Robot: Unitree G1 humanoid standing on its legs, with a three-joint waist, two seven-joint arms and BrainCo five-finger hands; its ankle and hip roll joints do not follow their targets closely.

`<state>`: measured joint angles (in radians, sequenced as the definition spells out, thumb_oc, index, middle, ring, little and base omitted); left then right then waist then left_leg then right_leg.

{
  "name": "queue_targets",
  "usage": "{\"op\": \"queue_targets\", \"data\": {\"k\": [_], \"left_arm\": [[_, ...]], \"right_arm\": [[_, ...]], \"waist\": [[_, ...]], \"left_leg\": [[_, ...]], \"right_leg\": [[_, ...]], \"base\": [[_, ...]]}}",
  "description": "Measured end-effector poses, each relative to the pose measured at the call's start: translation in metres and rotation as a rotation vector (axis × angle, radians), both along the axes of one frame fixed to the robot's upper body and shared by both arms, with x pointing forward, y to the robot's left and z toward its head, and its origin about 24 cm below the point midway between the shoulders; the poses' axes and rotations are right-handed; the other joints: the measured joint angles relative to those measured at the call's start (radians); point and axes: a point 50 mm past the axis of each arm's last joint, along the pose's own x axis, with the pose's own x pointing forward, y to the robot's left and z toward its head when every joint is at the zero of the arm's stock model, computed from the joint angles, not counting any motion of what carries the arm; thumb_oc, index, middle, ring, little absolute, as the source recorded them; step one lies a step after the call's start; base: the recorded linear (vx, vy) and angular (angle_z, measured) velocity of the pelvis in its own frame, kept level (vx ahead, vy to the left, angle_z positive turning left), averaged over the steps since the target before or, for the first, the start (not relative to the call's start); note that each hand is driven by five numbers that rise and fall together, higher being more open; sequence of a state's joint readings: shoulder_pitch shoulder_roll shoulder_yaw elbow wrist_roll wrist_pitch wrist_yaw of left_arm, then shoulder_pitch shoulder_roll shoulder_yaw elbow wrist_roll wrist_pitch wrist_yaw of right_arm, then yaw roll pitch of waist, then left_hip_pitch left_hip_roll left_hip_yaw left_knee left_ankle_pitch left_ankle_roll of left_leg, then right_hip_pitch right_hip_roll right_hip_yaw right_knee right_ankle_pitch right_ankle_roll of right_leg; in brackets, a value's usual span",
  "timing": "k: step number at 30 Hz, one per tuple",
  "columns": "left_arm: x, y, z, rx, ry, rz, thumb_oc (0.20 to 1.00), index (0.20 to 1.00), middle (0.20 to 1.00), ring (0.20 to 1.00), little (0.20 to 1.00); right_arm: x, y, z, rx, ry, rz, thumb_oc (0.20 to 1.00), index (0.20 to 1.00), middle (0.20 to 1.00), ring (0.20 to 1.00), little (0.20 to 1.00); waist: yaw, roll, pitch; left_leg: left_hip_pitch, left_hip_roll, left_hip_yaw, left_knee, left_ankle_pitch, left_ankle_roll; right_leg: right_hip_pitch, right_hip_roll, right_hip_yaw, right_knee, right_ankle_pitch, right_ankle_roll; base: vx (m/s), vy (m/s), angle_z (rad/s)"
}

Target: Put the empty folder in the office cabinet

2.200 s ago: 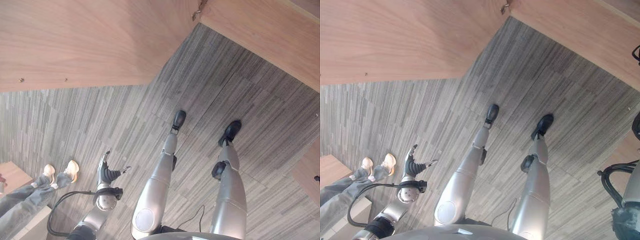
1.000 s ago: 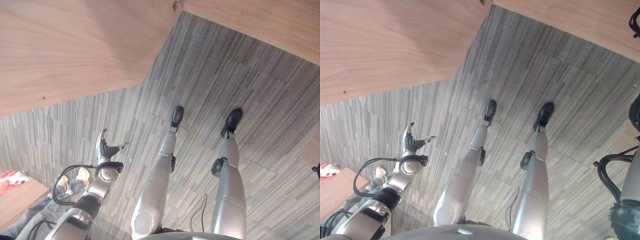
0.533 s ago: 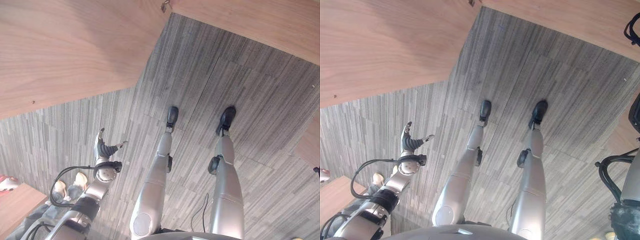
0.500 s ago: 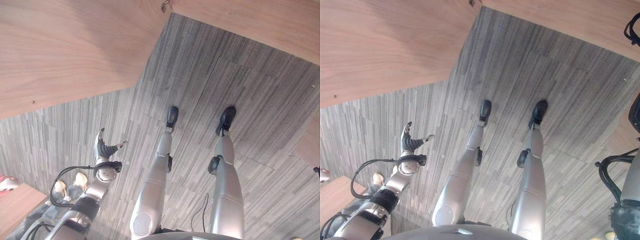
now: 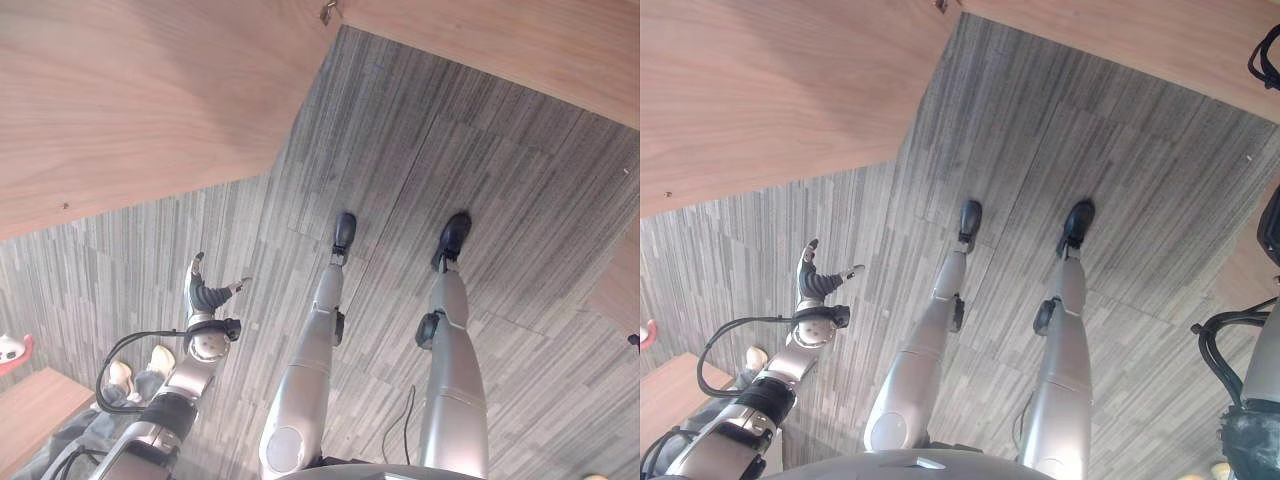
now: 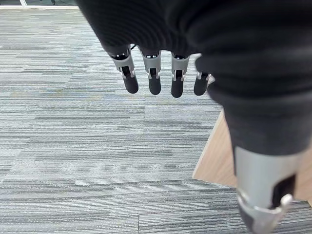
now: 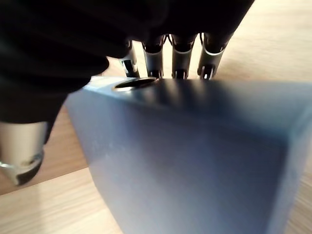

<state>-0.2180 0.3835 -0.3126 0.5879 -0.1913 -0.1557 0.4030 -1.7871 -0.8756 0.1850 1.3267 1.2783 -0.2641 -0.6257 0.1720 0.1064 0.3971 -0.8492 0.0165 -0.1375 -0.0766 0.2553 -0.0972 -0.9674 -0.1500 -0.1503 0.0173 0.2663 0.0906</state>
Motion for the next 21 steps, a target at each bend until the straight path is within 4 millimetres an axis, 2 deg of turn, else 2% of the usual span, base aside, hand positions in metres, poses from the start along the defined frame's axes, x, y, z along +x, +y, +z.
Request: {"op": "queue_targets", "data": {"k": [9, 14, 18, 21], "left_arm": [[0.0, 0.0, 0.0, -0.001, 0.001, -0.001, 1.0, 1.0, 1.0, 1.0, 1.0], [0.0, 0.0, 0.001, 0.002, -0.002, -0.005, 1.0, 1.0, 1.0, 1.0, 1.0], [0.0, 0.002, 0.001, 0.008, -0.002, -0.002, 1.0, 1.0, 1.0, 1.0, 1.0], [0.0, 0.005, 0.002, 0.015, 0.003, -0.011, 1.0, 1.0, 1.0, 1.0, 1.0]], "right_arm": [[0.001, 0.001, 0.001, -0.034, 0.003, 0.012, 1.0, 1.0, 1.0, 1.0, 1.0], [0.006, 0.005, -0.001, -0.155, 0.138, -0.014, 1.0, 1.0, 1.0, 1.0, 1.0], [0.007, 0.007, 0.001, -0.158, 0.155, 0.016, 1.0, 1.0, 1.0, 1.0, 1.0], [0.012, 0.012, 0.002, -0.262, 0.201, 0.046, 1.0, 1.0, 1.0, 1.0, 1.0]], "waist": [[-0.009, 0.0, 0.0], [-0.024, -0.005, 0.001], [-0.029, -0.006, 0.001], [-0.039, -0.014, 0.001]], "left_leg": [[0.0, 0.001, 0.001, 0.0, 0.0, 0.0], [0.0, 0.002, 0.001, 0.0, 0.0, 0.0], [0.0, 0.003, 0.003, 0.0, 0.0, 0.0], [0.001, 0.006, 0.005, 0.0, 0.0, 0.0]], "right_leg": [[0.0, 0.001, 0.0, 0.0, 0.0, 0.0], [0.0, 0.002, 0.002, 0.0, 0.003, -0.003], [0.0, 0.004, 0.003, -0.001, 0.003, -0.003], [0.0, 0.006, 0.003, -0.002, 0.003, -0.003]], "base": [[0.0, 0.0, 0.0], [0.0, 0.006, 0.0], [0.0, 0.0, 0.0], [0.0, 0.0, 0.0]]}}
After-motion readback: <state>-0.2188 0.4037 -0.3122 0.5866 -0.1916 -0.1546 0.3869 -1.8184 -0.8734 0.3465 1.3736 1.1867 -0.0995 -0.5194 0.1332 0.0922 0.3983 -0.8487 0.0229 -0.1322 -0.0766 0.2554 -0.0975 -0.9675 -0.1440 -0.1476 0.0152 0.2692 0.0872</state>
